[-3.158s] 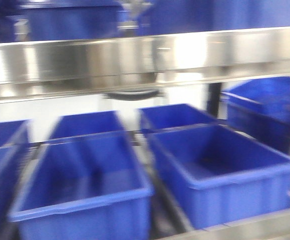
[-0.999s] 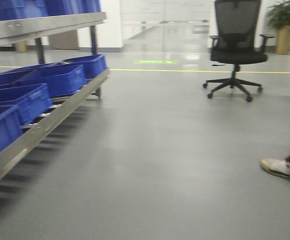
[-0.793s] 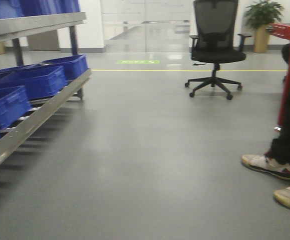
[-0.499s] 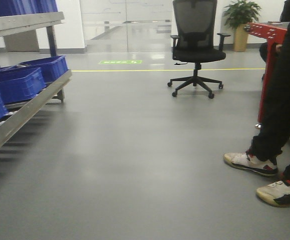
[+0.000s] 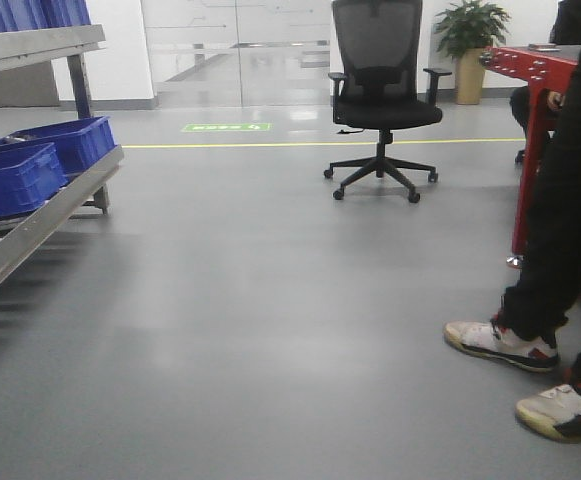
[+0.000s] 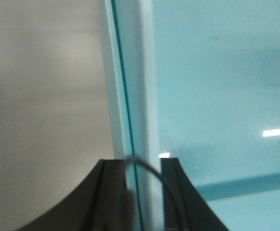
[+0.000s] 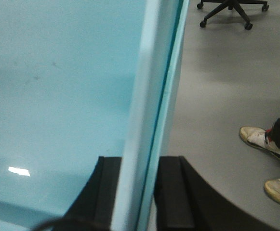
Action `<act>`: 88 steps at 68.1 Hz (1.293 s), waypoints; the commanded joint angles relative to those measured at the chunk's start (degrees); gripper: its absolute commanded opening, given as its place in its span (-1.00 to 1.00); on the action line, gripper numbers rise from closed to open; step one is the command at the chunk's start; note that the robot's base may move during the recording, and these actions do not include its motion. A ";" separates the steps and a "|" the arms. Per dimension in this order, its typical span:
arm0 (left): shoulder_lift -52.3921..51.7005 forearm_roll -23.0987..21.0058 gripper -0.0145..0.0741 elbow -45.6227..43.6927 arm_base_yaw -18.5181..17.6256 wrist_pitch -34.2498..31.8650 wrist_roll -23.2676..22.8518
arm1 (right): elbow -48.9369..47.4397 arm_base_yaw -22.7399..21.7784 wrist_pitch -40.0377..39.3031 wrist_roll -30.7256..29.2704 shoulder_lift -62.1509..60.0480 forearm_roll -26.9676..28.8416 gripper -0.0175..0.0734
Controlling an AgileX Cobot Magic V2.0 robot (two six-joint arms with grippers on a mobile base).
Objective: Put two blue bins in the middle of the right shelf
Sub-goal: 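Drive across the floor carrying the bin in both grippers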
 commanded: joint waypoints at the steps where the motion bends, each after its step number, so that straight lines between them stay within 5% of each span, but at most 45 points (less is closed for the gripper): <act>1: -1.32 -1.96 -0.92 -0.93 -0.50 -5.02 0.91 | -0.62 0.05 -5.18 -0.58 -0.85 0.23 -0.96; 88: -1.32 -1.96 -0.92 -0.93 -0.50 -5.02 0.91 | -0.62 0.05 -5.18 -0.58 -0.85 0.23 -0.96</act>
